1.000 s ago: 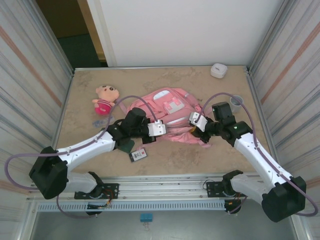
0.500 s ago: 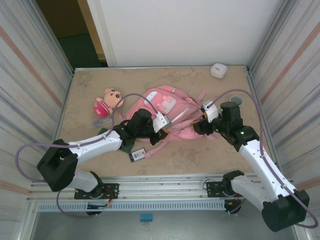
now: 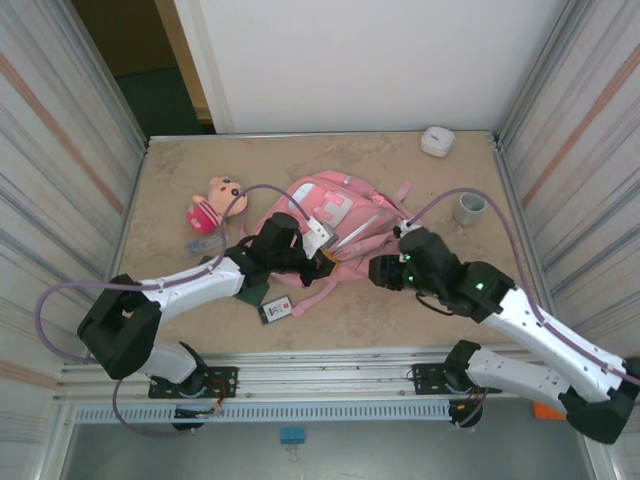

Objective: Pack the student bag

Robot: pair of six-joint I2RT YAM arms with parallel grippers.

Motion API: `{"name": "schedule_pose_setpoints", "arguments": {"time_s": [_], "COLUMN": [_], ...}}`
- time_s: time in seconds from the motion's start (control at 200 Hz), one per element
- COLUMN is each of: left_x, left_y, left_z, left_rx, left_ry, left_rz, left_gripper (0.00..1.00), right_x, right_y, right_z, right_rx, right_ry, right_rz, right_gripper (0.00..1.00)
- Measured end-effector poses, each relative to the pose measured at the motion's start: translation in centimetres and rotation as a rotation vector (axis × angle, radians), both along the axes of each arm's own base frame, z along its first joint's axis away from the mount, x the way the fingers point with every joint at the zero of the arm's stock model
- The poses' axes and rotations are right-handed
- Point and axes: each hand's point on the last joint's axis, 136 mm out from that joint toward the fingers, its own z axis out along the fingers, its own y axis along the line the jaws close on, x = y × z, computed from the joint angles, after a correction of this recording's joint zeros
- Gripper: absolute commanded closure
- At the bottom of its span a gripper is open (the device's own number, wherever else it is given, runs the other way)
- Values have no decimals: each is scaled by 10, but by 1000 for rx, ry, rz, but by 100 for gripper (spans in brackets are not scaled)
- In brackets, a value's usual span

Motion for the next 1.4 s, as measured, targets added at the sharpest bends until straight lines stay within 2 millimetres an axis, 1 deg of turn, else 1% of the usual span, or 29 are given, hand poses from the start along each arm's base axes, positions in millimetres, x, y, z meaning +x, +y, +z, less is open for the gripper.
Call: {"name": "schedule_pose_setpoints", "arguments": {"time_s": [0.1,0.22,0.301,0.401,0.501,0.576,0.611,0.787,0.832,0.867,1.017,1.137,1.263,1.333,1.393,1.403], "left_x": [0,0,0,0,1,1,1,2,2,2,2,1,0,-1,-1,-1], "left_y": [0,-1,-1,-1,-3,-4,-5,-5,-5,-4,-3,0,2,4,6,7], "left_z": [0,0,0,1,3,4,3,4,4,3,1,-2,-4,-4,-5,-5], "left_rx": [-6,-10,-11,-14,-20,-24,-24,-26,-23,-18,8,36,61,74,84,86], "left_ry": [12,21,25,26,30,35,36,38,36,34,3,-31,-64,-80,-90,-92], "left_rz": [0,-3,-4,-5,-8,-10,-11,-10,-10,-10,-23,-44,-64,-74,-80,-81], "left_gripper": [100,100,100,100,100,100,100,100,100,100,100,100,100,100,100,97], "right_x": [4,14,20,26,34,39,40,43,43,43,43,46,42,40,37,36], "right_y": [8,16,23,32,37,38,38,23,21,18,5,-15,-33,-36,-34,-33], "right_z": [-15,-36,-46,-51,-49,-47,-47,-50,-50,-50,-48,-41,-37,-35,-36,-37], "right_rx": [-33,-71,-85,-89,-97,-110,-117,-179,-194,-205,-223,-201,-169,-156,-141,-140], "right_ry": [37,82,98,100,91,80,77,56,50,46,48,48,53,55,60,62], "right_rz": [-54,-105,-115,-116,-125,-139,-145,-192,-193,-202,-220,-241,-222,-189,-144,-131], "right_gripper": [54,53,53,53,53,58,63,91,97,100,100,100,100,100,100,100]}}
